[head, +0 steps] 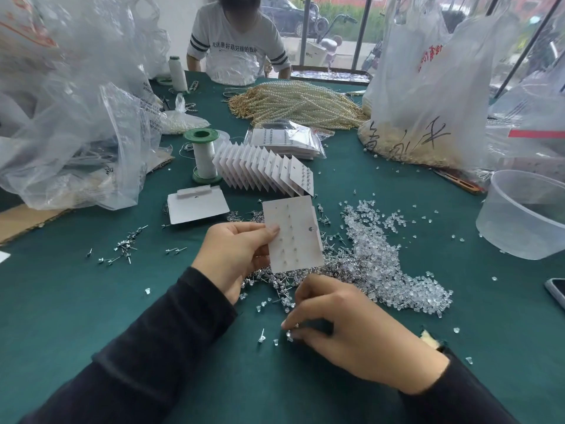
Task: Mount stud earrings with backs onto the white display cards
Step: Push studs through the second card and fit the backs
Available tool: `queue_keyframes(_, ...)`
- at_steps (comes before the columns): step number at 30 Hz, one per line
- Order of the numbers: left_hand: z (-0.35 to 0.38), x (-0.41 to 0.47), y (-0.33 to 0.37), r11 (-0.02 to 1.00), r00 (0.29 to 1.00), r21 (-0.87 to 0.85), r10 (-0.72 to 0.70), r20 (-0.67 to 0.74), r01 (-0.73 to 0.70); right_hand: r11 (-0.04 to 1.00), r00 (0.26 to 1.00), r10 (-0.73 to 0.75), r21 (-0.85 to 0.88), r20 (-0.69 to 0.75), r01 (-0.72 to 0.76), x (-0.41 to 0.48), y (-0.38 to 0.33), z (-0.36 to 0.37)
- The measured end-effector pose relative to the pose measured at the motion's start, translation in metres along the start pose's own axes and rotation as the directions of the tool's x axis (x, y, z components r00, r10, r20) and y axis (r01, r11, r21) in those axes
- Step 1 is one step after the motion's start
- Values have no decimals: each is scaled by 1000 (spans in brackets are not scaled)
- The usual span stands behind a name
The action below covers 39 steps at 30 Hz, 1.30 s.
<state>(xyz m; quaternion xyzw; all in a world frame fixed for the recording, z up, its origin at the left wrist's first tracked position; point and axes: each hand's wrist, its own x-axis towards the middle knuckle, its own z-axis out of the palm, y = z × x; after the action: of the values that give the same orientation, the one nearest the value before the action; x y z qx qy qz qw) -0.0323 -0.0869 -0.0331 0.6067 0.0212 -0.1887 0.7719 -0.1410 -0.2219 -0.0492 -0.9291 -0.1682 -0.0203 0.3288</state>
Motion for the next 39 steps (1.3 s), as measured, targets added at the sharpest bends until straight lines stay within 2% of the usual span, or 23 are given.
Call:
queue_keyframes(6, 0, 0, -1, 999, 1000, 42, -12, -17, 13, 995, 999, -54, -87, -5, 54, 2, -4, 4)
queue_keyframes(9, 1, -1, -2, 998, 1000, 67, -15, -27, 16, 1000, 986, 8, 3, -169, -7, 2, -4, 0)
queue_keyframes(12, 1, -2, -3, 998, 998, 63, 8, -56, -4, 983, 906, 168, 131, -388, -126, 1, 3, -9)
queue_keyframes(14, 2, -3, -3, 997, 997, 74, 25, -69, -19, 958, 852, 259, 232, -455, -168, 1, 7, -12)
queue_keyframes(17, 4, -5, -5, 993, 996, 106, 57, -67, -50, 937, 793, 310, 311, -524, -160, 1, 9, -14)
queue_keyframes(19, 7, -6, -8, 985, 994, 151, 92, -64, -81, 944, 765, 287, 305, -577, -124, 2, 8, -14)
queue_keyframes(23, 13, -12, -15, 926, 967, 294, 253, -24, -235, 997, 697, 43, -9, -715, -71, 8, 1, -7)
queue_keyframes(26, 20, -18, -20, 869, 939, 372, 344, 18, -326, 989, 669, -30, -118, -743, -87, 12, 2, -1)
queue_keyframes(29, 24, -23, -23, 852, 928, 384, 370, 35, -355, 987, 646, -52, -138, -762, -83, 15, 3, 2)
queue_keyframes(39, 25, -24, -25, 868, 935, 364, 355, 18, -337, 993, 657, -48, -106, -753, -49, 15, 4, 4)
